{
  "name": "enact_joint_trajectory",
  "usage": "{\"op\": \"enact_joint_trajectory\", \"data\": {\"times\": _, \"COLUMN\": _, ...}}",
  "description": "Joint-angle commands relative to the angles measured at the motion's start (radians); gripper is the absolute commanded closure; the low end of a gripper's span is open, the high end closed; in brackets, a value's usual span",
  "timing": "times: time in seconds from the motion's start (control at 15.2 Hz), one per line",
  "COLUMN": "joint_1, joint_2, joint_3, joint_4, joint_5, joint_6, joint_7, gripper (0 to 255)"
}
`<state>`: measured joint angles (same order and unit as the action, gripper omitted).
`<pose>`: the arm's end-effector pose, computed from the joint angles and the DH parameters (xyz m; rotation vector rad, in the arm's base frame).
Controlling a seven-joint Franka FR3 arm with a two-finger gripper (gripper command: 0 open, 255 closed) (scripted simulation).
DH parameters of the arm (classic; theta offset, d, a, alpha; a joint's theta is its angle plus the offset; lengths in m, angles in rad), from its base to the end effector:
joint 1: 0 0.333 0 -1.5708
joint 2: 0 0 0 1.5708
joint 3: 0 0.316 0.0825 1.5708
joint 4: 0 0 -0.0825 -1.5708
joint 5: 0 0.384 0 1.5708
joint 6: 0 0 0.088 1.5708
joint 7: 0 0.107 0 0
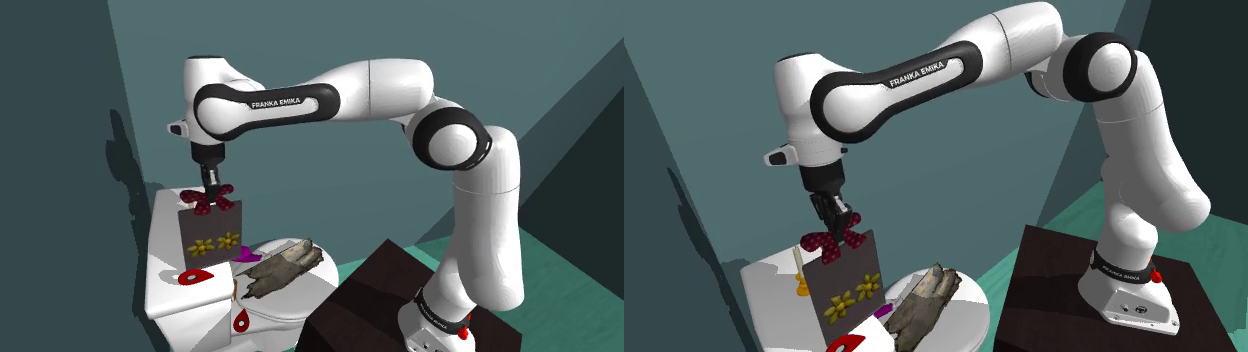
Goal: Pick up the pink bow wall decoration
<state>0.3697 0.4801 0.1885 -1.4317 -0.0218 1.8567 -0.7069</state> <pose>0.5974 0.3454 0.4174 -2.4880 -1.8006 0.0641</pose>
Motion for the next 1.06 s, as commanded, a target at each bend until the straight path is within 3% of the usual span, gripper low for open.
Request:
{"op": "enact_joint_trajectory", "data": {"times": 0.0, "joint_1": 0.000, "joint_2": -0.005, "joint_3": 0.001, "joint_4": 0.013, "joint_5": 0.001, "joint_6": -0.018, "joint_7": 0.001, "gripper": 255}}
{"op": "enact_joint_trajectory", "data": {"times": 0.99, "joint_1": 0.007, "joint_2": -0.010, "joint_3": 0.003, "joint_4": 0.183, "joint_5": 0.002, "joint_6": -0.192, "joint_7": 0.006, "gripper": 255}}
